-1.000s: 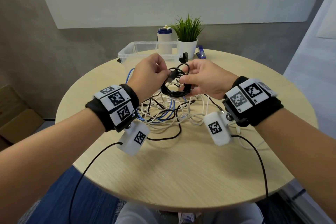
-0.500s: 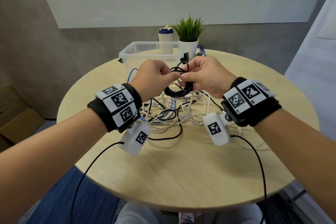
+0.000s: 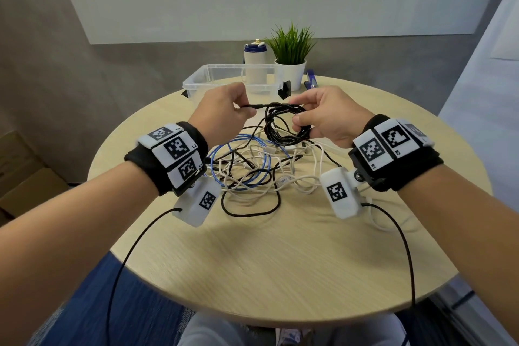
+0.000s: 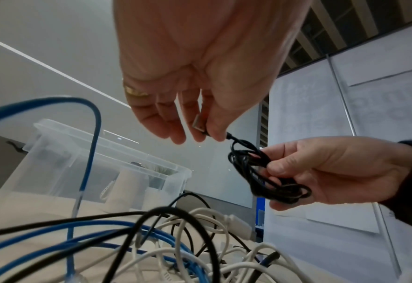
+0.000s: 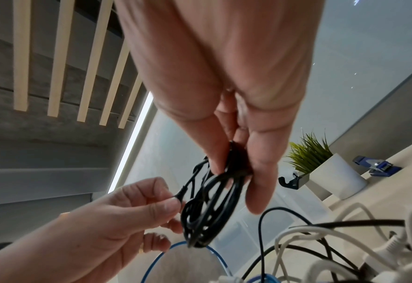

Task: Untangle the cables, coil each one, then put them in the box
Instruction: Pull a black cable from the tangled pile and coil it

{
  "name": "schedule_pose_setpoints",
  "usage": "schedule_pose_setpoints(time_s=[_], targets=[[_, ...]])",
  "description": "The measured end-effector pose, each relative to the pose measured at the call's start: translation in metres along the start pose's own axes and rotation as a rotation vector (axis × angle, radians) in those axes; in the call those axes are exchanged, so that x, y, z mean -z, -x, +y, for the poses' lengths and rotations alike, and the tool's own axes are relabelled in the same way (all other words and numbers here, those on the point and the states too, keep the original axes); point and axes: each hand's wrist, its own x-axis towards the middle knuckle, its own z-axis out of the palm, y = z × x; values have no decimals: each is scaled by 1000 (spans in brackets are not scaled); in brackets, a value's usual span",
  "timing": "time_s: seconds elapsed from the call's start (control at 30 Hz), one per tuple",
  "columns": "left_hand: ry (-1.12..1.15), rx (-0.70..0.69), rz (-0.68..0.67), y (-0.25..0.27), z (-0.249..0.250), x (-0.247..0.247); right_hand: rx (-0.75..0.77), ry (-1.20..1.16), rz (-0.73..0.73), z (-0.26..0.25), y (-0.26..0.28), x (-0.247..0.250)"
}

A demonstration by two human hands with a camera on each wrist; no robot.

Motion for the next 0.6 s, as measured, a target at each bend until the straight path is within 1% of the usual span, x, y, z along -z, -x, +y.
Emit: schedule_pose_setpoints(time_s=[0.1,0.17,0.23,0.3,0.37,0.43,0.5,0.6], targets=[[4,-6,64,-1,1,1,-5,14,-55,-3,1,3],[-46,-19,67,0,0,1,6,-27,-78,-5,2,4],[-140,-36,14,1,1,2,20,-113,-101,-7,4,4],[-163,-58,-66,2,3,1,41,-151,-111,-7,4,3],[-70,-38,-109,3,4,0,55,-172,-93,-7,3,1],[123,50,-127,5,5,0,63,-170,-61,-7,2,1],[275,109,-141,5,4,-1,89,-113,-24,-6,1,1],[413,141,-168,8,8,-1,123,-64,27,-5,0,1]])
